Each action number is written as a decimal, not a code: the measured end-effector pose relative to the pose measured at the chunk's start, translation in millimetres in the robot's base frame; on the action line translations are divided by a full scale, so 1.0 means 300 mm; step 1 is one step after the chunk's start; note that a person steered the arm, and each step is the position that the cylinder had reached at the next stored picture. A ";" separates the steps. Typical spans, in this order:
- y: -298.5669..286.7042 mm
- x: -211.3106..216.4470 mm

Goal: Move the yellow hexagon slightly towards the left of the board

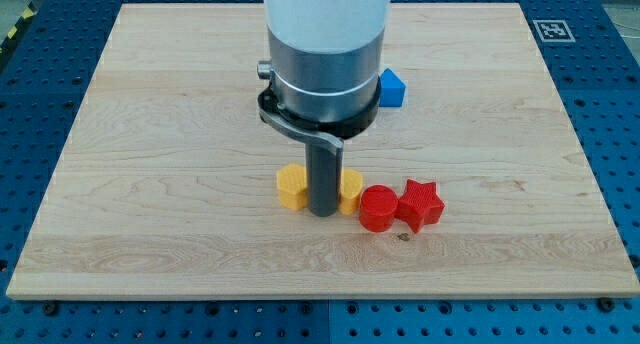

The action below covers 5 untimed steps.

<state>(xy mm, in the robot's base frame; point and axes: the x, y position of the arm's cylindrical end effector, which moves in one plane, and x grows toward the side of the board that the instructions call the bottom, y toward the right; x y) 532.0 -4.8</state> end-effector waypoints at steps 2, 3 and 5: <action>-0.037 -0.069; -0.040 -0.119; -0.060 -0.107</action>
